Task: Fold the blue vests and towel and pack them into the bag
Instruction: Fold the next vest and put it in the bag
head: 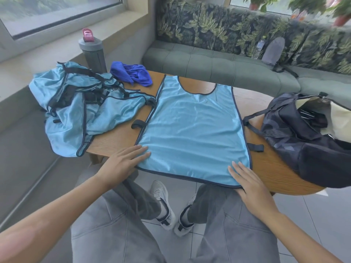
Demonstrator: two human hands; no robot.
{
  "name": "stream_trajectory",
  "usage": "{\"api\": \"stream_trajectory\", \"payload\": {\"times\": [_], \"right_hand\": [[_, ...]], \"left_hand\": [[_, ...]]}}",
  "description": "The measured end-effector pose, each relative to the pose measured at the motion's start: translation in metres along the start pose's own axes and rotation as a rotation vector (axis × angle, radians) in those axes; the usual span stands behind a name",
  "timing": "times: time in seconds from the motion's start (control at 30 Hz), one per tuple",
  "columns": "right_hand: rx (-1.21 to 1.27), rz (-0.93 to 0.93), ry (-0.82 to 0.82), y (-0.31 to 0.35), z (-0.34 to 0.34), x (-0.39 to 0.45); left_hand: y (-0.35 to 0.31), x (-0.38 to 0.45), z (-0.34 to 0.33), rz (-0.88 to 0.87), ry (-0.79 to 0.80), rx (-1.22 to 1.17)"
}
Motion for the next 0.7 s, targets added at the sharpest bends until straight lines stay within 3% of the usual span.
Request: {"api": "stream_trajectory", "payload": {"times": [0.17, 0.43, 0.57, 0.7], "right_hand": [[0.063, 0.006, -0.085, -0.001, 0.006, -0.014], [0.377, -0.372, -0.316, -0.004, 0.036, -0.02], [0.466, -0.431, -0.482, -0.009, 0.062, -0.02], [0.543, -0.511, -0.592, -0.011, 0.081, -0.015]], "left_hand": [[0.003, -0.015, 0.01, 0.2, -0.187, -0.241], [-0.012, -0.017, 0.038, 0.466, -0.22, -0.421], [-0.017, -0.014, 0.053, 0.562, -0.28, -0.532], [-0.024, -0.005, 0.063, 0.547, -0.266, -0.531]]}}
Point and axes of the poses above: each hand's wrist, its own x-axis towards the middle knuckle, its own z-axis out of the back of the hand, y = z × x, the point moved 5 cm from there along x, towards the middle knuckle, and after that the axes turned 4 degrees about x, right-handed, at the moved point
